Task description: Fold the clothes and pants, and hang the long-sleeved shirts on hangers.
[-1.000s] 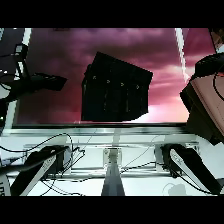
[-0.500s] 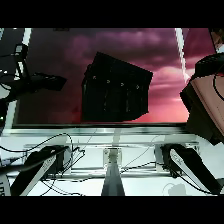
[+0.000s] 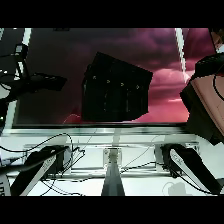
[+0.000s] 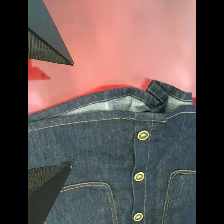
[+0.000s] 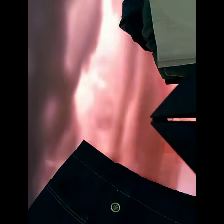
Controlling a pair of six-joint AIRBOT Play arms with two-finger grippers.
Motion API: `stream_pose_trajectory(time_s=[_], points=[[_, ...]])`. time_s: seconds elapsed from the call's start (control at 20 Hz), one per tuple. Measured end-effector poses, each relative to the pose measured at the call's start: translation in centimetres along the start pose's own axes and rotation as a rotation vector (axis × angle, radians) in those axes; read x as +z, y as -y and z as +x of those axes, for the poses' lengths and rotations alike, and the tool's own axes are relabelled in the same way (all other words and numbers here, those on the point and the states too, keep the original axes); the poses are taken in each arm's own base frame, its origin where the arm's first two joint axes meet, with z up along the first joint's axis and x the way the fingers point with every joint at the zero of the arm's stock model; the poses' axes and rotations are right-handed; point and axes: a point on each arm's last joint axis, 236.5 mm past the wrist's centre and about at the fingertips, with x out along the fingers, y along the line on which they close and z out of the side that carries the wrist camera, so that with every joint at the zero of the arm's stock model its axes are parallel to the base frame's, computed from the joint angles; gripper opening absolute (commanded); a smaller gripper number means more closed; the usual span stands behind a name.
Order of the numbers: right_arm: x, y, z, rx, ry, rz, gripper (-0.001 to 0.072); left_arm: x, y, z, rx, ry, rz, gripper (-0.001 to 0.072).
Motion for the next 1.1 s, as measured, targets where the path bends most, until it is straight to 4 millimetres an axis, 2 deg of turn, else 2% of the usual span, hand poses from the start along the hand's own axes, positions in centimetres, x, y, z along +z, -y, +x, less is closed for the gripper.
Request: stream_pose_trajectory(time_s=[0.2,0.25,0.35,0.45,0.6,0.7,0.75,0.8,0.85,0.9,0.95,1.0,1.1], points=[[0.9,0.1,0.0,-0.002,0.037,0.017,0.0036,0.0,0.0,0.0,-0.002,0.001,-0.002,0.0698],[0.8,0.3,0.2,-0.011,0.032,0.019,0.0035,0.1,0.2,0.0,-0.007,0.005,-0.006,0.0697],[-0.8,1.5,1.3,-0.049,-0.03,0.02,0.0034,0.4,0.5,0.0,-0.023,0.016,-0.021,0.0698],[-3.9,2.9,3.2,-0.078,-0.139,0.042,0.0034,0.6,0.9,0.0,-0.038,0.027,-0.035,0.0697],[-11.3,2.8,7.5,-0.029,-0.364,0.121,0.0032,0.8,1.2,0.0,-0.05,0.034,-0.046,0.0698],[-16.9,0.6,10.4,0.078,-0.52,0.203,0.0033,0.9,1.3,-0.1,-0.055,0.037,-0.05,0.0696],[-19.6,-1.5,11.5,0.167,-0.592,0.239,0.0035,0.9,1.3,-0.1,-0.055,0.037,-0.05,0.0696],[-21.6,-3.8,12.2,0.264,-0.648,0.281,0.0092,0.9,1.3,0.0,-0.057,0.037,-0.052,0.0695],[-23.3,-6.2,12.8,0.363,-0.693,0.326,0.0391,0.9,1.2,0.1,-0.057,0.035,-0.055,0.0694],[-24.4,-8.2,13.3,0.439,-0.721,0.377,0.0611,0.7,1.1,0.2,-0.056,0.029,-0.058,0.0655],[-25.3,-9.7,13.9,0.496,-0.739,0.43,0.0625,0.5,0.8,0.5,-0.051,0.018,-0.068,0.0558],[-25.8,-11.0,14.4,0.539,-0.747,0.483,0.0625,0.1,0.3,0.8,-0.041,0.001,-0.09,0.0528],[-26.6,-12.7,15.2,0.598,-0.773,0.569,0.0625,-1.1,-1.2,1.7,-0.008,-0.047,-0.148,0.0528]])
